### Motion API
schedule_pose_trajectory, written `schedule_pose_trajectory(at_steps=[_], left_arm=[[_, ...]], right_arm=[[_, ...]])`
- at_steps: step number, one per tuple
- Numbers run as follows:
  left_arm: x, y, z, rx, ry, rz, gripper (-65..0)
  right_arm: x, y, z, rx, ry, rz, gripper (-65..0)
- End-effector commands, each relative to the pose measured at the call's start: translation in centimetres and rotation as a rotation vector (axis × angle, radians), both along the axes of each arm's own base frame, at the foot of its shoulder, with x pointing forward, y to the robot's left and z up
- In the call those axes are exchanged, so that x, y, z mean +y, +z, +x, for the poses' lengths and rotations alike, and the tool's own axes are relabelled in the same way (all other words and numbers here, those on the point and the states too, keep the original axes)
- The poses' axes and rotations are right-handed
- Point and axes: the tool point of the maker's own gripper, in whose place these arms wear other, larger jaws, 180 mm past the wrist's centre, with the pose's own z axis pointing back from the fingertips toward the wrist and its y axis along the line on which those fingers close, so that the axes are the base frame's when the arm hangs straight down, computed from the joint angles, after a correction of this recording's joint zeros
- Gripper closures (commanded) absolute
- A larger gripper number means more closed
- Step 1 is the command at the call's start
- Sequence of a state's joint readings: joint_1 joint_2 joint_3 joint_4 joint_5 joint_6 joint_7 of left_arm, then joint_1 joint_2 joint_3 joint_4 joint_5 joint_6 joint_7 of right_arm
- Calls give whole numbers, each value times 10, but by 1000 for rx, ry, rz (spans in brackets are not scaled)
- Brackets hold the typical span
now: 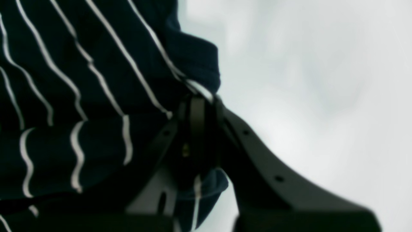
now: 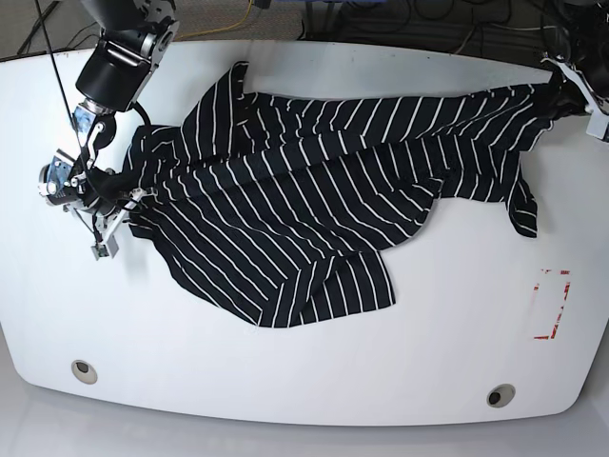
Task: Layout the t-shirt on the table in an organized manner, then fold the t-shirt properly
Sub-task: 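Hold the shirt with both grippers and stretch it apart, then release, then move the right gripper down along the shirt's side to its hem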
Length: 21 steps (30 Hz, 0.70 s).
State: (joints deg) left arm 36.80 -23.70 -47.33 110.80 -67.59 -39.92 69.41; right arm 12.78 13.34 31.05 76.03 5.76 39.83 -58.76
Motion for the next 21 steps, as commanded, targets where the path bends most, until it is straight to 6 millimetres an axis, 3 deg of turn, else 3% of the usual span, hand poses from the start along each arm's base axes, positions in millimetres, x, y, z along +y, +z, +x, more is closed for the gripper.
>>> schedule_pose_trajectory(at_steps=[1,5,8,10,15,19,21], left_arm=[[4,7,0,-13,-8,17,-25],[5,6,-4,2,-11,25,-49],[10,2,-6,18,-7,54,-148],[13,0,-7,31,-4,80,-226],[26,-5,-4,46,12,160,-375],[39,-8,7,48,24,255,-388],[42,-12,9,63,17,294,-388]], right_arm=[[-14,12,5,-33,-17,-34,0],[-14,7,-1,-18,-15,-34,0],[-14,5,-3,-13,-14,-35,-4],[-14,5,-4,-11,-14,-35,-43],[-14,5,-4,-11,-15,-37,-266],[-14,5,-4,-12,-15,-38,-437],[-15,7,-3,-16,-15,-40,-479]])
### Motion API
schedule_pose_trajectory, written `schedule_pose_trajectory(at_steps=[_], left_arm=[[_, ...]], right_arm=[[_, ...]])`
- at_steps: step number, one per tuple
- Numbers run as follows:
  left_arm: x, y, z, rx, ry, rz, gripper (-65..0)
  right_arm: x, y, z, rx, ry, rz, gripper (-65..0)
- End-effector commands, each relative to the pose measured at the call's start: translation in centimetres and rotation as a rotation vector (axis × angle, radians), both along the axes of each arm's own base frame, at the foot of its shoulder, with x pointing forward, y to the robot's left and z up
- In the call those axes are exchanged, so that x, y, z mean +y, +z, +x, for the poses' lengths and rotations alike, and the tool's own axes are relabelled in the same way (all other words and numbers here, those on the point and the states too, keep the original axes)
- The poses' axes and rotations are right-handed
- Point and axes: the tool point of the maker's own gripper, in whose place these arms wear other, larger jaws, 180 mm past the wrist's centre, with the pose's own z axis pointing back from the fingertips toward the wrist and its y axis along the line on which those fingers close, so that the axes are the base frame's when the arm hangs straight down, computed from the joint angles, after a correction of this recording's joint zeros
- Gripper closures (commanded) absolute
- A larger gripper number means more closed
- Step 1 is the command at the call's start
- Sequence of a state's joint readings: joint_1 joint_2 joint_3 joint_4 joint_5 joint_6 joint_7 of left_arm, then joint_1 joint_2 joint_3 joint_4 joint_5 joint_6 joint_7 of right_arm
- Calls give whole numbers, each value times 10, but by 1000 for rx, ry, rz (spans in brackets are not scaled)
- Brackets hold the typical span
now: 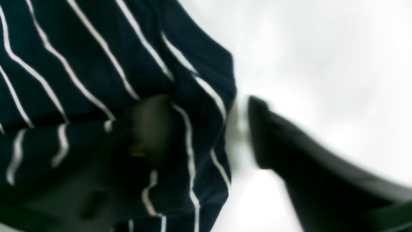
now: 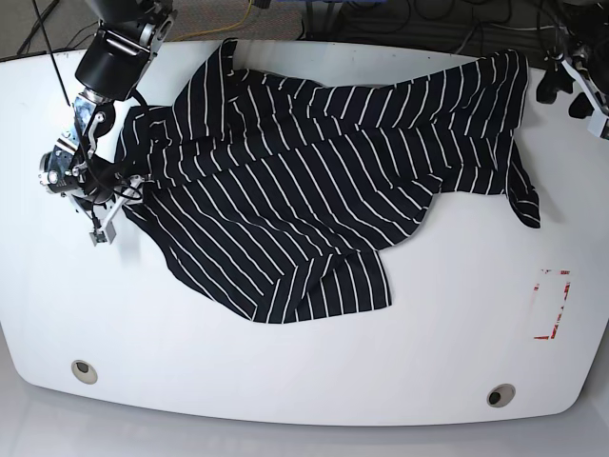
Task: Layout the t-shirt on the table in an organized manner, then fold the t-shirt properly
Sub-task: 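Move the right gripper down along the shirt's side to its hem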
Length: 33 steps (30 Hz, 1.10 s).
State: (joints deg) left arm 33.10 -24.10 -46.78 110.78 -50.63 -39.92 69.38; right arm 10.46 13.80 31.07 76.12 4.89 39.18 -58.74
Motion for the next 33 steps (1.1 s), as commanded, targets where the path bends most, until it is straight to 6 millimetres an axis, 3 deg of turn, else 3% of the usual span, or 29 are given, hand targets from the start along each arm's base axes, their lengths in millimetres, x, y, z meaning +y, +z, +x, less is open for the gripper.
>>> schedule_pose_trajectory(at_steps=[1,8,13,22,33], left_arm=[[3,2,9,-4,-29,61,-388],[18,16,43,-72,-10,167,-388],[19,38,75,-182,4,173,-388],[8,76,128,-375,48,136,-388],[-27,64,177,-366,-3,199,-388]], right_arm=[[-8,19,15,-63,0,-20,-495],[-12,42,25,-127,12,-58,-500],[-10,61,41,-184,22,-66,-501],[9,75,90,-271,13,46,-501],[35,75,143,-299,-3,233,-501]])
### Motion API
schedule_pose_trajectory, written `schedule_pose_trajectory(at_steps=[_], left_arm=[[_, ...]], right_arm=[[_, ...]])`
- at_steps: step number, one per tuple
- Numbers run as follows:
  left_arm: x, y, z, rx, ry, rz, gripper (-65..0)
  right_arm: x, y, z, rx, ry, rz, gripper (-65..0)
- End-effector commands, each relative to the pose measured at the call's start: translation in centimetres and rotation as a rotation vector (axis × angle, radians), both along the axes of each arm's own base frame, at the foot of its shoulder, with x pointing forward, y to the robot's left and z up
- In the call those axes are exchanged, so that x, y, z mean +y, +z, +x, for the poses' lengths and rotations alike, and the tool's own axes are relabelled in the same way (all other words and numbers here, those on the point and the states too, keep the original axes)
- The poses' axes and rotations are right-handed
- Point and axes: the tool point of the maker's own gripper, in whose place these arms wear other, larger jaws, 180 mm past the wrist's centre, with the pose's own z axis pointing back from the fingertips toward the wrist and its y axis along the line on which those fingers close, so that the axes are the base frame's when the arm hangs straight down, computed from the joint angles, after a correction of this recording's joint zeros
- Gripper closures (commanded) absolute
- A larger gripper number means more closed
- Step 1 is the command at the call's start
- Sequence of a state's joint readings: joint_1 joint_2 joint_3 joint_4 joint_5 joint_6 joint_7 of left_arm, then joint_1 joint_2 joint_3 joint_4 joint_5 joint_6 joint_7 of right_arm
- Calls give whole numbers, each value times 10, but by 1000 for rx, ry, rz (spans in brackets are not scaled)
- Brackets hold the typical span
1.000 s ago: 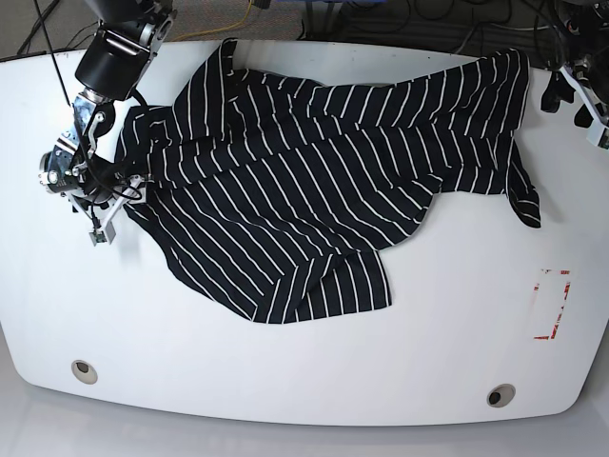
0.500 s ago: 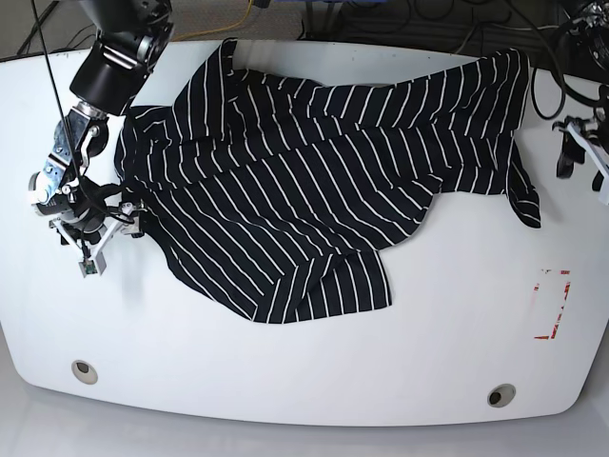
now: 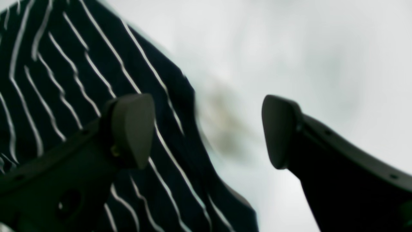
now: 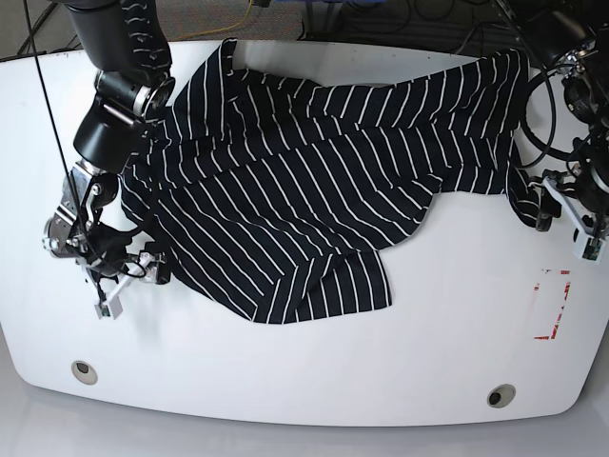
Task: Layout the t-shirt on the table in an organized manner, then fold the t-shirt properly
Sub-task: 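Move the right gripper down along the shirt's side to its hem, then lower both grippers onto the shirt edges and grasp fabric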
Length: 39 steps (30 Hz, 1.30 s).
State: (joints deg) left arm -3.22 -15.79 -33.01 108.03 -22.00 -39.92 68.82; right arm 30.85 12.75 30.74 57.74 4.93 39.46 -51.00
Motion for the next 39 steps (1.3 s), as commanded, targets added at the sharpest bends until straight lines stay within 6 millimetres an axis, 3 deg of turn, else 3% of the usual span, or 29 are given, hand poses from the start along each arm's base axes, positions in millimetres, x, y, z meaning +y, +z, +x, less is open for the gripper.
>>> schedule_pose_trajectory(at_steps=[1,7,17,28,34,39], left_arm=[[-12,14,17,-72,-31,22,-388],[-23,7,26,-75,-27,93,-388],[-3,-14,17,7,89,180,-388],[6,-49,-16,116,113,173,-388],[16,-45,-23,93,139,168,-375],[-2,-34,-7,-47,98,110,-232]], right_arm=[[2,22,26,-82,-7,45,-501],[31,14,45,-76,46,109,-501],[51,-5,51,-109,44,175,-503],[57,-31,31,-54,80,148,-503],[70,2,36,-164,217,-25,-503],[81,32,32,-255,299,-135,-501]])
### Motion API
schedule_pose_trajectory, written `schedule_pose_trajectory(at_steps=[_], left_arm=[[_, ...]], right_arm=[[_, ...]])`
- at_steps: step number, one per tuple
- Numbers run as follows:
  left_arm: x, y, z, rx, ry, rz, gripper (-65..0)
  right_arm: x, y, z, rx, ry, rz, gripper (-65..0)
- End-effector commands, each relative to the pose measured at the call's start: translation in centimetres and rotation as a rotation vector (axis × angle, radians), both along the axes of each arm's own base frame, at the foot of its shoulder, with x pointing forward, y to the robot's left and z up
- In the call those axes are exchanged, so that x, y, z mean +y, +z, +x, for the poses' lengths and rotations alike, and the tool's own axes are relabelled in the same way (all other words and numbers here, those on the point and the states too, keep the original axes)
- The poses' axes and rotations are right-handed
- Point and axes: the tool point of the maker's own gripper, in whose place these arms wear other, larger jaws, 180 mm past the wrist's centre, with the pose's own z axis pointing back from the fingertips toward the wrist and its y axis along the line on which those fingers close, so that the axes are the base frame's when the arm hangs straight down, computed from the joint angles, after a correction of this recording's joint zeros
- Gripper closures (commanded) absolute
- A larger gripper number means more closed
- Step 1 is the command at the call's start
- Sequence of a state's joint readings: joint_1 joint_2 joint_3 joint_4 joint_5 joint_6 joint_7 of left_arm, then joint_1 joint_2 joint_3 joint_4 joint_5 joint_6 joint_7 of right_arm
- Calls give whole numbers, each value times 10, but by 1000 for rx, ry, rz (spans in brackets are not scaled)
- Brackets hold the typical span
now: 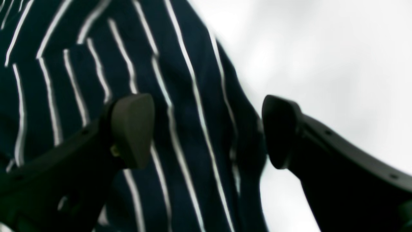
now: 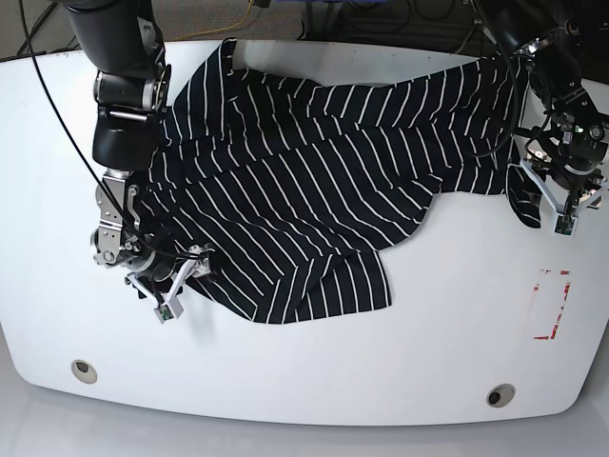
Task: Layout the t-shirt on the table in an organized manner, then fold the t-shirt properly
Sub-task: 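Lower both grippers onto the shirt edges and grasp fabric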
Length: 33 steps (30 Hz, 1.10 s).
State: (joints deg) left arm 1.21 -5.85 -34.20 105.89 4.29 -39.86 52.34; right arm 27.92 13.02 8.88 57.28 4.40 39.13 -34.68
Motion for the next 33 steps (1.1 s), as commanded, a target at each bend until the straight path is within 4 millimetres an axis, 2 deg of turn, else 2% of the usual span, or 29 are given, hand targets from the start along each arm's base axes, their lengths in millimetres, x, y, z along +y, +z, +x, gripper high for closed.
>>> schedule_pose_trajectory(at_steps=[1,4,7,11,14,18,24,28,33], left_arm=[[-14,17,15,-104,-56,-12,-206],[-30,15,18,-133,-113,-24,-158],[-44,12,20,-130,-159,-30,-150],[-45,7,16,-114,-161,-30,-152],[-45,6,15,-110,-161,-30,-154],[-45,-2,7,-84,-160,-33,-221],[-40,-12,-2,-20,-135,-26,-387],[-35,-19,-9,43,-109,-15,-400],[-35,-19,-9,45,-108,-13,-400]], right_arm=[[2,46,16,-145,31,-29,-501],[7,49,10,-166,57,-51,-501],[5,44,6,-152,64,-65,-501],[3,34,2,-127,61,-72,-501],[-1,18,-2,-80,53,-79,-501],[-4,6,-3,-56,40,-53,-501],[-8,0,11,-43,4,7,-503],[-29,-1,18,-38,-77,69,-503],[-37,7,32,-42,-128,121,-503]])
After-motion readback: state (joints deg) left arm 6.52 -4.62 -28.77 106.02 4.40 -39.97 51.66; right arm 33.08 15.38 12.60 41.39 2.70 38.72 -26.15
